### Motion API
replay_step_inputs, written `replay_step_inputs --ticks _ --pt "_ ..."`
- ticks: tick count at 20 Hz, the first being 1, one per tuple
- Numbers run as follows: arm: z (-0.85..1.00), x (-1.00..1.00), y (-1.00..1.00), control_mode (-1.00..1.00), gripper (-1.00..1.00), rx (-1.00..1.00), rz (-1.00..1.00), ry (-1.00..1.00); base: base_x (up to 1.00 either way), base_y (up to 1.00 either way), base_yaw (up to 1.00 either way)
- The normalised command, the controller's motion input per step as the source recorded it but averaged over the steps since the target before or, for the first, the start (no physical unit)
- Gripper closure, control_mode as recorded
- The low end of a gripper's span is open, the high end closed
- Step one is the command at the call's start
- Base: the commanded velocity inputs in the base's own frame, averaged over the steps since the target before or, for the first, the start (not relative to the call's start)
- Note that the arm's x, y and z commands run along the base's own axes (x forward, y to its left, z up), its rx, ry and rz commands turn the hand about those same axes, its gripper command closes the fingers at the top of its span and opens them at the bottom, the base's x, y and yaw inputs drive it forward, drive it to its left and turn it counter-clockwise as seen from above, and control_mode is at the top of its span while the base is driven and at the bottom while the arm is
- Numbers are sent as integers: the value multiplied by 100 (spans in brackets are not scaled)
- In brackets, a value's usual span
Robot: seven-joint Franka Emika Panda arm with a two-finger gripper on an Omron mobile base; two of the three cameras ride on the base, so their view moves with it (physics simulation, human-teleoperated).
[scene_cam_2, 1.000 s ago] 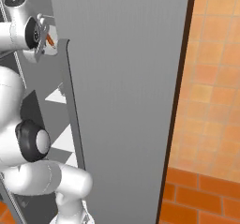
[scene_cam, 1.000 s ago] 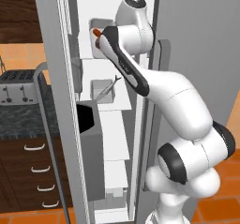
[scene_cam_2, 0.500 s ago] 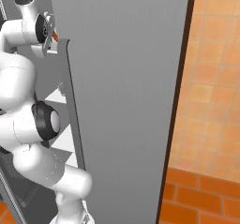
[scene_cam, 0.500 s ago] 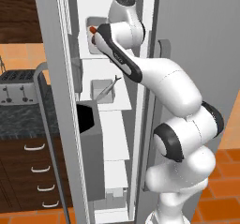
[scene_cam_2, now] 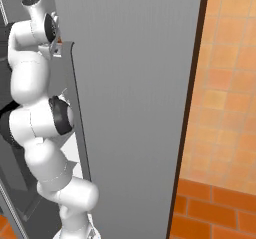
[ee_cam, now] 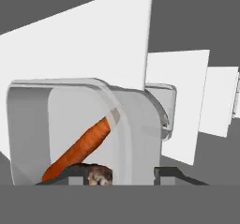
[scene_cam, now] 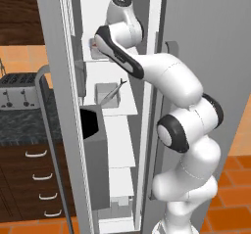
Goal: Take the meat container that has the fish and place it on the second highest rack of the freezer. Then take the vegetable container that has the mushroom and carrot and place it on the highest rack of the freezer.
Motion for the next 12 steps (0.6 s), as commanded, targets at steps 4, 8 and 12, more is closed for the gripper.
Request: replay_step_inputs --ticks 4,8,12 --pt "0 53 0 -100 -100 0 -12 -5 0 0 0" --pt "0 -62 9 -100 -100 0 1 -23 0 0 0" --pt "2 -100 1 -100 -100 -1 7 -27 0 0 0"
